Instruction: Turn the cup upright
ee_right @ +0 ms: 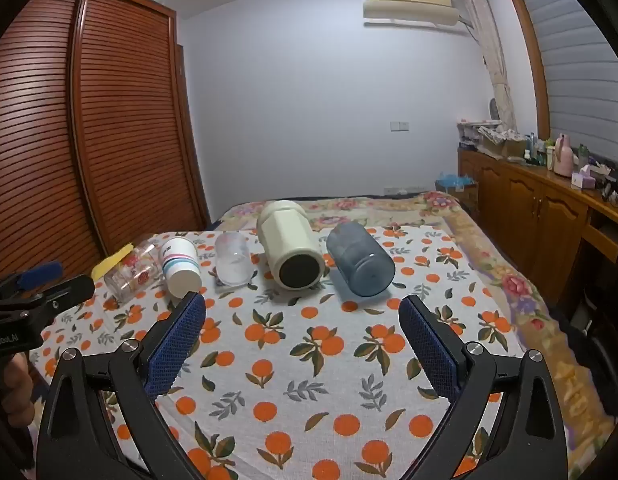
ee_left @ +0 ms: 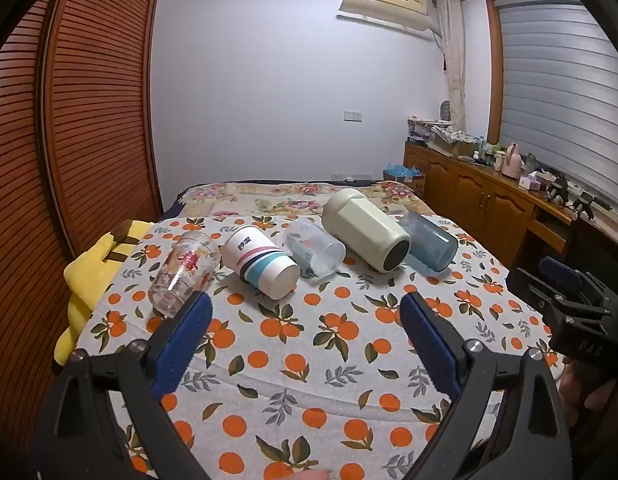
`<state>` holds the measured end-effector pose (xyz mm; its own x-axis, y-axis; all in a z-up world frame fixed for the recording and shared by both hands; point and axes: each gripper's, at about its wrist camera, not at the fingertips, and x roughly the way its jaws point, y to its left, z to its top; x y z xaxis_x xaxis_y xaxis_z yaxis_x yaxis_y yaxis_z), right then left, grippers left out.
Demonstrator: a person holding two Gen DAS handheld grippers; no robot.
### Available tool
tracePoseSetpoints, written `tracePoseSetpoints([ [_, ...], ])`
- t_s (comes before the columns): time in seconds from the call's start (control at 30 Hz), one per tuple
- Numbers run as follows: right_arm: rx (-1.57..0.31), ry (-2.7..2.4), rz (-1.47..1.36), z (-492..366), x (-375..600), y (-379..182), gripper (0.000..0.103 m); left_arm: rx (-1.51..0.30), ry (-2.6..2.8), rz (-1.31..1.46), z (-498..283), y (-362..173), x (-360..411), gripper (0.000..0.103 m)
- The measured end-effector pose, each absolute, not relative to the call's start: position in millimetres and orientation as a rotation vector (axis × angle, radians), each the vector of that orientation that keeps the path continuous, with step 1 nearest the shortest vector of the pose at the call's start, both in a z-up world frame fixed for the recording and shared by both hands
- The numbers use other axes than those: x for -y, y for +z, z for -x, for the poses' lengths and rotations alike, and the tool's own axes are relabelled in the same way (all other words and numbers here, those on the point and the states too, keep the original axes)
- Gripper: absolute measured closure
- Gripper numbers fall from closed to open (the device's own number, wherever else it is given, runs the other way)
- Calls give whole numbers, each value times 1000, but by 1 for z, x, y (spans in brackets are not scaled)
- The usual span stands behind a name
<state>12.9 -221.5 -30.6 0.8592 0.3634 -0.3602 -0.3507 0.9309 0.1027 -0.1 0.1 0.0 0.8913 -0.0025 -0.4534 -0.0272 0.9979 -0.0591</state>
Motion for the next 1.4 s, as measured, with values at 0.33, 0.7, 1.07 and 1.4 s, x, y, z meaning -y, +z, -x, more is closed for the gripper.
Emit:
tracePoseSetpoints([
  [0.33, -389, 376, -30, -12, 221, -32, 4, -474, 12, 61, 0, -1, 0, 7],
  [0.7, -392, 375, -30, -12, 220, -33, 4, -479, 17, 56, -1, -1, 1, 7],
  [1.07, -394, 378, -30, -12, 220, -33, 4, -478, 16, 53, -1, -1, 1, 7],
  [1.4, -393, 378, -26, -12, 220, -33, 4, -480, 18, 48, 2, 3, 0, 7],
])
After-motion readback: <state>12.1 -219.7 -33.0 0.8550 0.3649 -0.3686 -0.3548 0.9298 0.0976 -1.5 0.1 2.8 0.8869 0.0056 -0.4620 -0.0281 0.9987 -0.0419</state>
